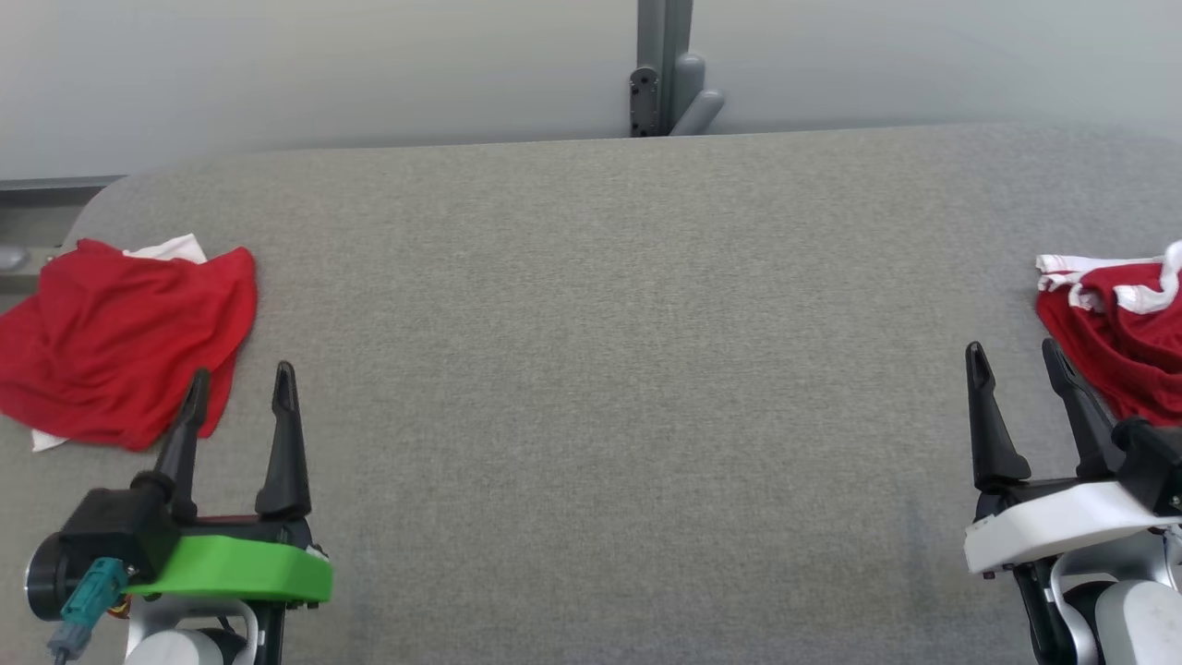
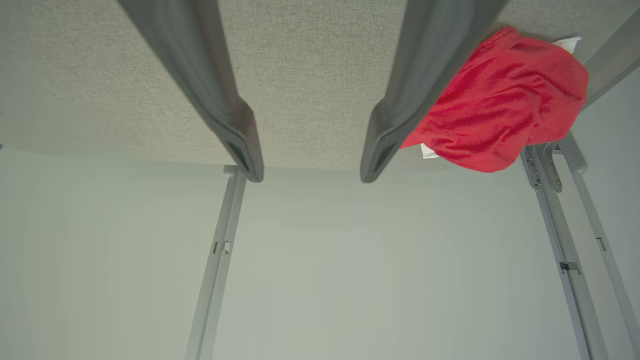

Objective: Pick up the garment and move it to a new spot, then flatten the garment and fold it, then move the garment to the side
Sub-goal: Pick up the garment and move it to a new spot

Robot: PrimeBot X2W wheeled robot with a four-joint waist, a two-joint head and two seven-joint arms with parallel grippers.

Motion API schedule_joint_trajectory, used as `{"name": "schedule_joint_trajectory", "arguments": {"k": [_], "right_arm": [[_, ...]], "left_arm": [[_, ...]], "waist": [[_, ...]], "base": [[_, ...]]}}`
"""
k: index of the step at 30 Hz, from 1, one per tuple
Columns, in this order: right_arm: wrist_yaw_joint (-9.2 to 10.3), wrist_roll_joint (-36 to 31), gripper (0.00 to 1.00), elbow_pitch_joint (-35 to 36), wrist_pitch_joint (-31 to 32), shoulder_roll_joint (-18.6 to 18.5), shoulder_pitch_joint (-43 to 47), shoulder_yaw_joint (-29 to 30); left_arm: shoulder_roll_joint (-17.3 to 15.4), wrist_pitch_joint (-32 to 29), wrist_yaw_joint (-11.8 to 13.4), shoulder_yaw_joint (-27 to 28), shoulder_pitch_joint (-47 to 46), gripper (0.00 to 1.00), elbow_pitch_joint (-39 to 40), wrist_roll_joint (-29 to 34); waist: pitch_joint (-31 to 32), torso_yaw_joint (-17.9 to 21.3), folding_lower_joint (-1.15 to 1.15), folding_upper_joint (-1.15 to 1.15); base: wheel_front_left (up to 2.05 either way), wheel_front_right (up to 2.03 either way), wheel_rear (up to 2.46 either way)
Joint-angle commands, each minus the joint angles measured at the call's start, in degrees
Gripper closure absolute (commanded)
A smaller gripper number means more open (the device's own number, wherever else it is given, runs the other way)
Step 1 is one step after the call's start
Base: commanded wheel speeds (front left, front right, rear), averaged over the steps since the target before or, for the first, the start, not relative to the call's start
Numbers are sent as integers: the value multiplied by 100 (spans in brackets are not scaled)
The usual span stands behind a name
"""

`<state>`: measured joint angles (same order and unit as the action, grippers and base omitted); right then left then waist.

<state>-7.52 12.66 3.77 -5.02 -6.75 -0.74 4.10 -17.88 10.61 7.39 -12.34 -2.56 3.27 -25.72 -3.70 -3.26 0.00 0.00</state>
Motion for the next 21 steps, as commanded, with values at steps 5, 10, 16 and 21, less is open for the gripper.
{"name": "schedule_joint_trajectory", "arguments": {"k": [5,10,16,21], "right_arm": [[6,-18,0,80,86,-40,-145,-98],[6,35,0,41,133,-72,-299,-250],[6,41,0,2,184,-107,-420,-408],[6,48,0,-41,193,-144,-454,-458]], "left_arm": [[67,134,50,93,-275,0,-39,-60],[113,219,13,88,-330,0,-161,-96],[138,279,5,110,-277,0,-315,-119],[155,307,-2,89,-237,0,-406,-118]], "waist": [[-165,-848,0,0],[-214,-1477,0,0],[-267,-2097,0,0],[-298,-2409,0,0]], "base": [[0,0,0],[0,0,0],[0,0,0],[0,0,0]]}}
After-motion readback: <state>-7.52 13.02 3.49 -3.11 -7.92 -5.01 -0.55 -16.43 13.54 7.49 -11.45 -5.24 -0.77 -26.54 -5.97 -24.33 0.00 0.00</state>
